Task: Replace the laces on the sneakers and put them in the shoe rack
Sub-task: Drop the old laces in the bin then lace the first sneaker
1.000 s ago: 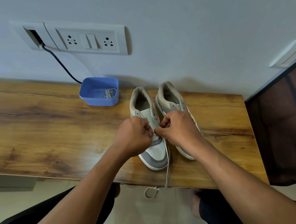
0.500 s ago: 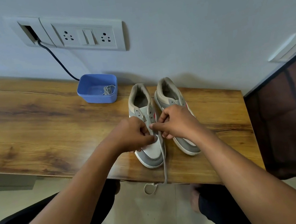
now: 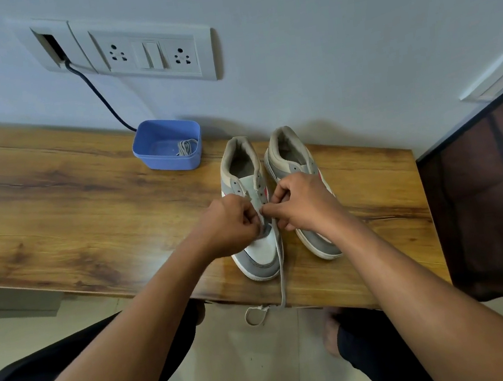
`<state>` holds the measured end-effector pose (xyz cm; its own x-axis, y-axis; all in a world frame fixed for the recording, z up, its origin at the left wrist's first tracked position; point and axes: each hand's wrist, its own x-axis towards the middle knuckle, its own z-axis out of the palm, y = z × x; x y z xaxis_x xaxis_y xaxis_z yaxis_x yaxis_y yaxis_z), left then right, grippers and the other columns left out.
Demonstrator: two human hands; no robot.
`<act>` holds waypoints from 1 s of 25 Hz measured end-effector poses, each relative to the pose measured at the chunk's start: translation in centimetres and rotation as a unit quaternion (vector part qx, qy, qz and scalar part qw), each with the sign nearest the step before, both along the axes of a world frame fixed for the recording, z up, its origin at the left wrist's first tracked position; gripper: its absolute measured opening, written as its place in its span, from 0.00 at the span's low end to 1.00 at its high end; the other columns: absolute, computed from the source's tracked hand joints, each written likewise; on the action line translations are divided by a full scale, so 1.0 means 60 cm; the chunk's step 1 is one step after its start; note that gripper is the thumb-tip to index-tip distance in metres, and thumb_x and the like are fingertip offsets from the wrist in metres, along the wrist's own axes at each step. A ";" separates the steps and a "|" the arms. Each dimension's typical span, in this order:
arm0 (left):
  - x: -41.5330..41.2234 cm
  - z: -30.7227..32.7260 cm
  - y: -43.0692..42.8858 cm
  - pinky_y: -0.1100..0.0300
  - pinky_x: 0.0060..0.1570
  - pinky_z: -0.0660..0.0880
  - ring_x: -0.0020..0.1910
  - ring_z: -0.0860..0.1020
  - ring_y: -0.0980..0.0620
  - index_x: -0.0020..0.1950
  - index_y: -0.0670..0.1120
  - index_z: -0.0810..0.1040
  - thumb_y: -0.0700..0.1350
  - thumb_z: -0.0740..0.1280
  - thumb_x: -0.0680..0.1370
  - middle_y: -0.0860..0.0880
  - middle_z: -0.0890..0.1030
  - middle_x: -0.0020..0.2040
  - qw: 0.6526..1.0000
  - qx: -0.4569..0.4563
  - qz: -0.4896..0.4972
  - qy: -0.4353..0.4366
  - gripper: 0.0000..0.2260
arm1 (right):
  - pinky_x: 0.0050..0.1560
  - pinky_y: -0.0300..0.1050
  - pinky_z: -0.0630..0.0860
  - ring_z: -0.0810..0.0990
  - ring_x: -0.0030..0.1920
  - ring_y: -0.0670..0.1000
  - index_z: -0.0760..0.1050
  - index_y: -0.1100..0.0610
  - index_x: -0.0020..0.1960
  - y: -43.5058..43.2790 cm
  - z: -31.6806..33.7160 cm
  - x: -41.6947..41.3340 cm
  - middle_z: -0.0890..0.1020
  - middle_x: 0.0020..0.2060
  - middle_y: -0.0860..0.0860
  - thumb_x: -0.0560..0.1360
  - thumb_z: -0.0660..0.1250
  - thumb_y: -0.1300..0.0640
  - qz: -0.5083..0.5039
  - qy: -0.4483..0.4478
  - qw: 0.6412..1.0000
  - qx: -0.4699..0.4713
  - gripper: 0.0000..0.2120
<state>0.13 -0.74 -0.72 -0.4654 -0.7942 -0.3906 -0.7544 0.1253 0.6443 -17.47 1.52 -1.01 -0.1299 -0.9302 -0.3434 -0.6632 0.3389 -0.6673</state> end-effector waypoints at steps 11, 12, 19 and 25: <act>0.072 0.048 -0.040 0.58 0.40 0.80 0.38 0.83 0.51 0.47 0.37 0.82 0.33 0.70 0.78 0.45 0.85 0.40 0.975 0.181 -0.104 0.071 0.02 | 0.42 0.55 0.87 0.88 0.35 0.52 0.80 0.57 0.43 -0.002 0.004 0.002 0.86 0.33 0.53 0.72 0.81 0.53 -0.012 -0.009 0.999 0.037 0.12; 0.082 0.057 -0.046 0.58 0.41 0.80 0.38 0.82 0.51 0.48 0.35 0.81 0.32 0.68 0.78 0.44 0.85 0.40 0.970 0.200 -0.116 0.080 0.02 | 0.43 0.55 0.87 0.88 0.35 0.52 0.80 0.57 0.43 -0.001 0.005 0.006 0.86 0.33 0.53 0.72 0.81 0.52 -0.007 0.001 0.999 0.033 0.12; 0.081 0.058 -0.046 0.60 0.39 0.80 0.38 0.83 0.50 0.49 0.37 0.82 0.34 0.69 0.79 0.43 0.85 0.40 0.975 0.181 -0.062 0.109 0.02 | 0.43 0.42 0.82 0.83 0.37 0.41 0.84 0.49 0.48 0.013 0.046 0.017 0.84 0.36 0.41 0.75 0.78 0.53 0.097 -0.003 0.991 -0.096 0.04; 0.075 0.057 -0.044 0.57 0.39 0.83 0.38 0.85 0.46 0.52 0.35 0.79 0.33 0.73 0.77 0.39 0.86 0.40 0.975 0.149 0.020 0.160 0.06 | 0.34 0.42 0.78 0.84 0.37 0.48 0.85 0.56 0.52 0.018 0.037 0.025 0.88 0.39 0.52 0.73 0.81 0.56 0.094 -0.210 0.973 -0.011 0.09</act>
